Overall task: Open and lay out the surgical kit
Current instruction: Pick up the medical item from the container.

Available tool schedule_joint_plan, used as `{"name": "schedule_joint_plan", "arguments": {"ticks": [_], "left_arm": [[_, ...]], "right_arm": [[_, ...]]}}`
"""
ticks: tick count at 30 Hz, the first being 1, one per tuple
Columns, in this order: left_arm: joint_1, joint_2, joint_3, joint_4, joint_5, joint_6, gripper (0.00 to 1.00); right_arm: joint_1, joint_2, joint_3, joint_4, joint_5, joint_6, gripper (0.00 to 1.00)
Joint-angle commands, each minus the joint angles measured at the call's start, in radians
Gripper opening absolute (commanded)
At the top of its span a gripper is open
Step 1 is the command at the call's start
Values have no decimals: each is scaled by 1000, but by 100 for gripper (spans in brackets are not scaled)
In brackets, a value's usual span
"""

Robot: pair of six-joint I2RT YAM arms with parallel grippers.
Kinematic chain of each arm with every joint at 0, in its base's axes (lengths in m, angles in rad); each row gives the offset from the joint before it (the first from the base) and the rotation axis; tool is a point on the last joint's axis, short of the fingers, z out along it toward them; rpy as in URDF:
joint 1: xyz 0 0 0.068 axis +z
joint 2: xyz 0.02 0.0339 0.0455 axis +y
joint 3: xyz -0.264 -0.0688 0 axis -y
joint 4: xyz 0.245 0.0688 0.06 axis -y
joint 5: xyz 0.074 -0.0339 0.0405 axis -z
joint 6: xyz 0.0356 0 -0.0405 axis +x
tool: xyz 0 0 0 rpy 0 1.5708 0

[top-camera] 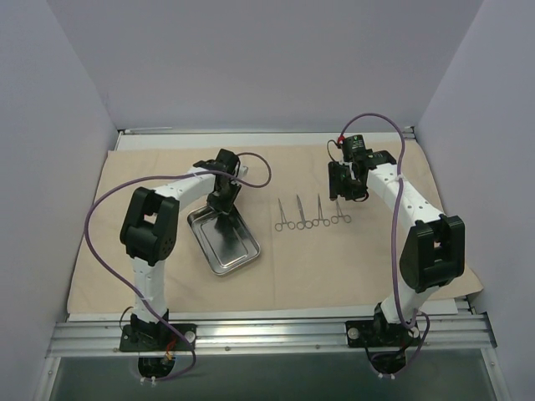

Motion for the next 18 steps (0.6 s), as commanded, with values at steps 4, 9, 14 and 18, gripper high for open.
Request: {"name": "schedule_joint_plan", "arguments": {"ticks": [4,9,14,18], "left_arm": [[16,49,-17,-23,171,-25,38],[15,57,-32,-41,223,-22,32],[16,69,-40,-56,254,-25,21],[16,80,-43,-61,251,-32,11]], "right_arm": [[2,-33,4,-32,6,1,45],[2,-31,6,-27,1,1,45],[0,-37,3,-24,1,1,44],[2,-48,0,-22,3,1,44]]}}
